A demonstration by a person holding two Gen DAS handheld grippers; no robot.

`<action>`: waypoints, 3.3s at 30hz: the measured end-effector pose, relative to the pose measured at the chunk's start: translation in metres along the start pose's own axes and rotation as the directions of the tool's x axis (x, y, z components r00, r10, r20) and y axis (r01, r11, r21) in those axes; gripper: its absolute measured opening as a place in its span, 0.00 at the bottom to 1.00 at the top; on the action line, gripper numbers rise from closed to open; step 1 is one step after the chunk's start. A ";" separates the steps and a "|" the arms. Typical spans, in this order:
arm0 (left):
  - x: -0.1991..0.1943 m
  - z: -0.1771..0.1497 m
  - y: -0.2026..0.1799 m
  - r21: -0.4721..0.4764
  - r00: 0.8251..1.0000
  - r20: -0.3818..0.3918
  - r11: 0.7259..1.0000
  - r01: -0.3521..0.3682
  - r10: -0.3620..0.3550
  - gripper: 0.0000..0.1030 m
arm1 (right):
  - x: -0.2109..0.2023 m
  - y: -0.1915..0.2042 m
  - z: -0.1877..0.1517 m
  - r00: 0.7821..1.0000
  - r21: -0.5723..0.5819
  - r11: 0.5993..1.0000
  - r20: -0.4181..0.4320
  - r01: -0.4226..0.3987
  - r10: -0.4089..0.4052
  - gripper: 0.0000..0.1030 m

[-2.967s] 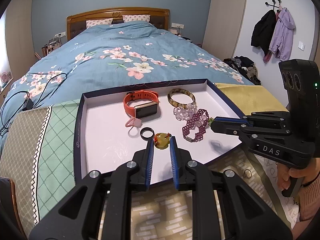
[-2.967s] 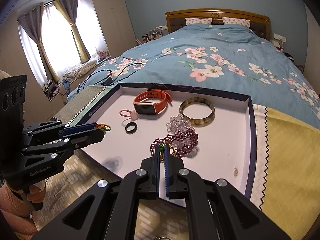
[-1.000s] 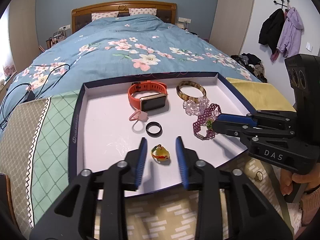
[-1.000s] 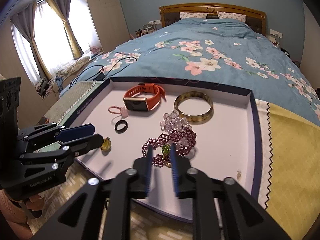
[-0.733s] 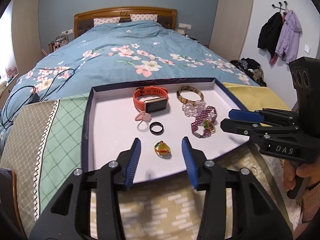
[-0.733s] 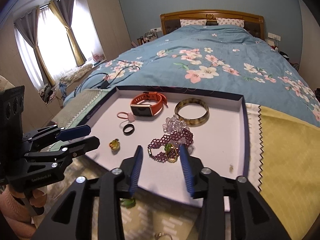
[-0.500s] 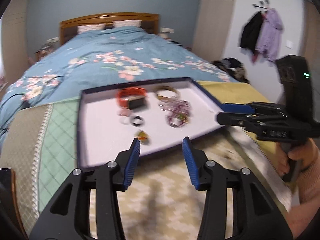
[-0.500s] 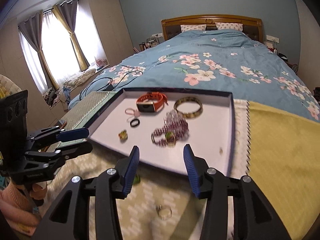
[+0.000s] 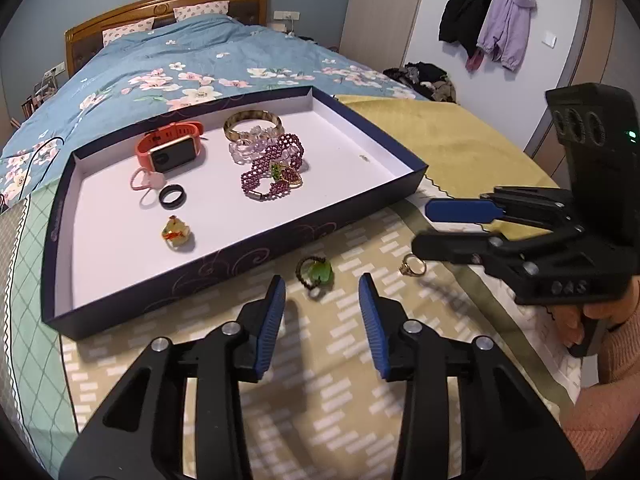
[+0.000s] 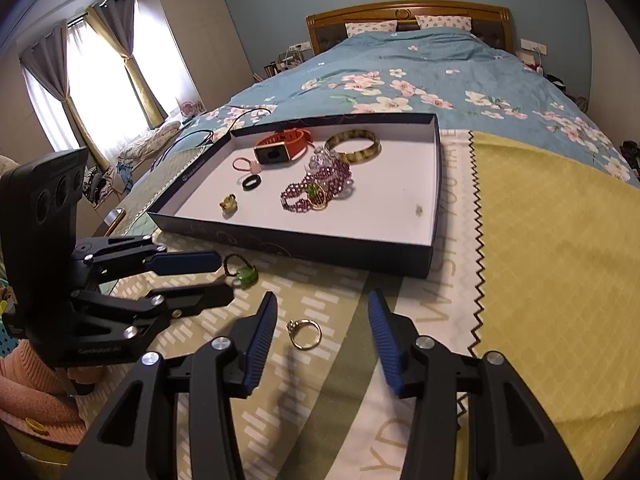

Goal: Organize jewelry
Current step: 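Grasp the green ring with the left gripper while the right gripper grasps the gold ring, then lift the green ring with the left gripper while the right gripper lifts the gold ring toward the lid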

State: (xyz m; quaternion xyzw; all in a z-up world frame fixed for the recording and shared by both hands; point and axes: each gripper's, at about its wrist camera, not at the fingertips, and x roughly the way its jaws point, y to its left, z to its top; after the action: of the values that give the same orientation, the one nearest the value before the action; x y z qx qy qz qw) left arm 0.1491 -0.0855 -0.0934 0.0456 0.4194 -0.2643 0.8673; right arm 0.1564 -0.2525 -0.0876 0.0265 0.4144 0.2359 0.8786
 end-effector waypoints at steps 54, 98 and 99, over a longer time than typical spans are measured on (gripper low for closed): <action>-0.030 -0.028 0.027 -0.128 0.998 0.017 0.990 -0.064 0.067 0.12 | 0.004 0.038 -0.009 0.999 -0.144 0.989 -0.027 0.035 -0.040 0.15; -0.060 -0.015 0.032 -0.152 0.989 0.106 0.984 -0.091 0.107 0.12 | -0.013 0.043 0.014 0.996 -0.103 0.995 0.087 -0.009 0.018 0.15; -0.060 -0.015 0.032 -0.151 0.988 0.107 0.984 -0.093 0.110 0.12 | -0.013 0.043 0.015 0.996 -0.103 0.995 0.089 -0.008 0.017 0.15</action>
State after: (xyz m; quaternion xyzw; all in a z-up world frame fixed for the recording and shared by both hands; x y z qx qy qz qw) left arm 0.1239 -0.0282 -0.0621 -0.0117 0.3840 -0.1905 0.9034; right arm 0.1438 -0.2180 -0.0582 -0.0057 0.3616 0.2609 0.8951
